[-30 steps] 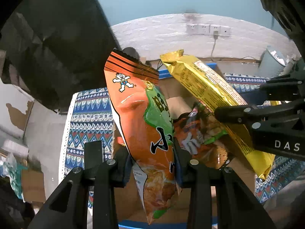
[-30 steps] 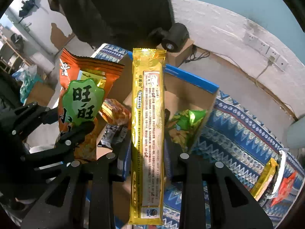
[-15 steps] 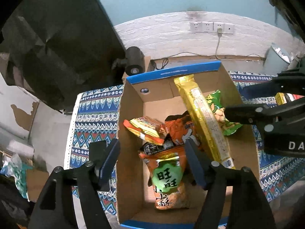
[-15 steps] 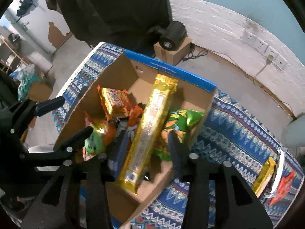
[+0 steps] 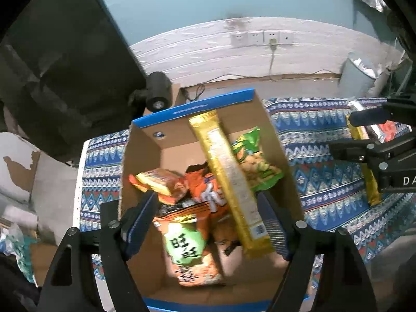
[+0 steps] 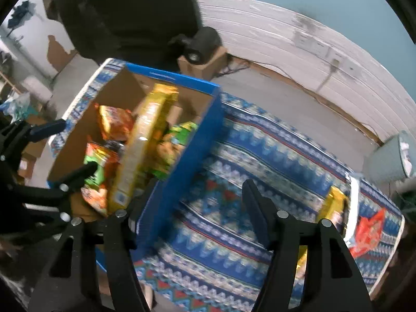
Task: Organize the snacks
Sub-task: 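Move both tools back over the remaining snacks, then grasp the black bag with the right tool while the left tool grasps the gold bar, then lift both snacks and carry them over the cardboard box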
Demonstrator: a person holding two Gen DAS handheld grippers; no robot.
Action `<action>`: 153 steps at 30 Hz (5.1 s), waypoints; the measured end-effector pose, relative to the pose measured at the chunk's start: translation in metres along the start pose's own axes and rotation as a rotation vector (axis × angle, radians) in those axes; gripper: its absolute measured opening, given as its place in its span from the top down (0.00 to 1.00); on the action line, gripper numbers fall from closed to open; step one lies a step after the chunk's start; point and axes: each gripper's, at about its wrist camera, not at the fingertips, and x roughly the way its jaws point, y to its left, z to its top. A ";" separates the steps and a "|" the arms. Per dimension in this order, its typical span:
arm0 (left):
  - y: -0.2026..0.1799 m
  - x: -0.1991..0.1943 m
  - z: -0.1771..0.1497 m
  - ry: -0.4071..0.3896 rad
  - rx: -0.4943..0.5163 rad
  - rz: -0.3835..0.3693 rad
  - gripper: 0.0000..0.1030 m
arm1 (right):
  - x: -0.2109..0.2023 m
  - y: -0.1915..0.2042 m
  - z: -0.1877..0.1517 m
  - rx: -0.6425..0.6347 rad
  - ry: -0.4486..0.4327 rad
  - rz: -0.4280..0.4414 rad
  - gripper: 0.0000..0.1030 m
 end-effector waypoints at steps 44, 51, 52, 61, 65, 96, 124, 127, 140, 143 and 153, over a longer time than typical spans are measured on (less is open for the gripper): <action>-0.203 0.059 0.034 0.140 0.176 -0.189 0.22 | 0.006 -0.228 -0.161 0.372 0.090 -0.146 0.36; -0.212 0.086 0.035 0.190 0.165 -0.189 0.22 | 0.025 -0.232 -0.162 0.393 0.104 -0.137 0.34; -0.212 0.088 0.035 0.196 0.161 -0.189 0.22 | 0.029 -0.234 -0.163 0.396 0.111 -0.136 0.34; -0.219 0.099 0.035 0.226 0.157 -0.206 0.22 | 0.045 -0.243 -0.165 0.408 0.137 -0.159 0.29; -0.228 0.099 0.037 0.228 0.174 -0.212 0.22 | 0.056 -0.247 -0.170 0.415 0.162 -0.150 0.30; -0.318 0.136 0.067 0.310 0.086 -0.294 0.14 | 0.030 -0.264 -0.237 0.380 0.162 -0.155 0.32; -0.315 0.146 0.034 0.245 0.192 -0.291 0.72 | 0.046 -0.212 -0.213 0.260 0.099 -0.154 0.45; -0.306 0.137 0.030 0.225 0.193 -0.282 0.72 | 0.035 -0.207 -0.207 0.255 0.082 -0.156 0.45; -0.261 0.076 0.029 0.128 0.195 -0.249 0.72 | 0.000 -0.188 -0.187 0.216 0.022 -0.155 0.45; -0.247 0.060 0.028 0.106 0.194 -0.241 0.72 | -0.010 -0.186 -0.181 0.211 0.007 -0.156 0.45; -0.201 0.015 0.024 0.039 0.191 -0.207 0.72 | -0.039 -0.174 -0.157 0.199 -0.057 -0.156 0.45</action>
